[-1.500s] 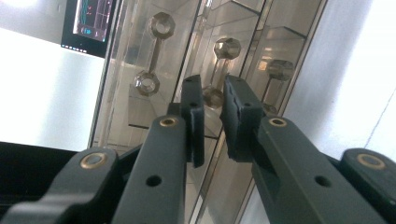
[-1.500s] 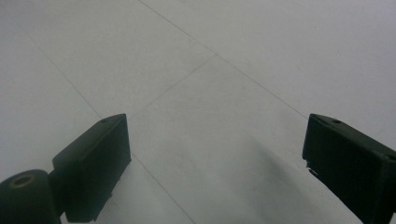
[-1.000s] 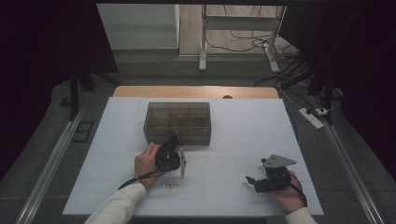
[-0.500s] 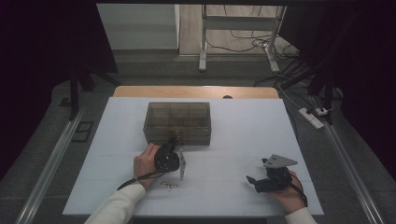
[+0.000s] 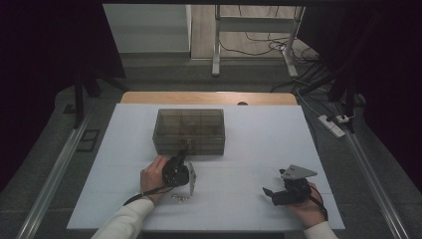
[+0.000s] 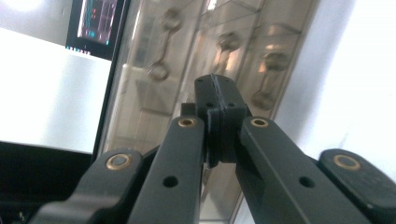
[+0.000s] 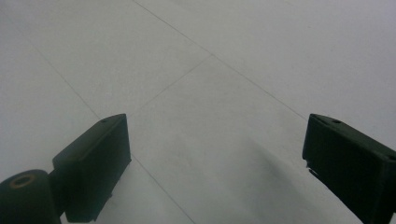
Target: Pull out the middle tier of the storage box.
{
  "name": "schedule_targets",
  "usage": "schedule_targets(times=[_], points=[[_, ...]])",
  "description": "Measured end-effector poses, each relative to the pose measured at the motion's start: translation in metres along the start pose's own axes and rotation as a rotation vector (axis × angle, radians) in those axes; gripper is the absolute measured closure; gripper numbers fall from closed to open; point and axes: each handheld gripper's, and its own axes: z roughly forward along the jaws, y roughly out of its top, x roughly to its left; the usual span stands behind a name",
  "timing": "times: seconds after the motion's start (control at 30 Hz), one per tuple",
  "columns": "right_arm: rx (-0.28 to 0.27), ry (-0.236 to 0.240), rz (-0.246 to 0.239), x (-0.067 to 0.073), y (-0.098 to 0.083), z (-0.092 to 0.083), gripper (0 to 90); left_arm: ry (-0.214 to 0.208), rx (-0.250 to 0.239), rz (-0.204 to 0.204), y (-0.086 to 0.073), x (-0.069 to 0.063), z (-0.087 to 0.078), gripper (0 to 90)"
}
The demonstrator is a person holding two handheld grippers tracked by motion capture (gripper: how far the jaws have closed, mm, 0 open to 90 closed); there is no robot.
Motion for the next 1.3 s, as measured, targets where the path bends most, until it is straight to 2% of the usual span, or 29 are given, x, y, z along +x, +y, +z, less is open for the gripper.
schedule_targets(times=[0.07, 0.1, 0.3, 0.4, 0.53, 0.9, 1.3], points=[[0.004, 0.0, -0.004, 0.0, 0.0, 0.0, 7.6, -0.02, 0.016, -0.022, 0.0, 0.0, 0.003, 88.4], [0.004, 0.0, -0.005, 0.0, 0.0, 0.0, 7.6, -0.018, 0.015, -0.025, 0.0, -0.001, 0.004, 84.0], [0.005, 0.0, -0.004, 0.0, 0.0, 0.0, 7.5, -0.03, 0.021, -0.011, 0.007, -0.002, 0.007, 76.1], [0.005, 0.001, -0.004, 0.001, 0.0, 0.0, 7.5, -0.036, 0.035, -0.014, 0.008, -0.003, 0.011, 75.8], [0.004, 0.0, -0.004, 0.0, 0.0, 0.0, 7.5, -0.02, 0.034, -0.007, 0.011, -0.004, 0.011, 76.9], [0.005, 0.0, -0.004, 0.001, 0.001, 0.001, 7.5, -0.008, 0.026, 0.014, 0.01, -0.004, 0.009, 80.1], [0.003, 0.004, -0.002, 0.001, 0.0, 0.0, 7.5, -0.027, 0.007, 0.016, 0.005, -0.009, -0.01, 79.9]])
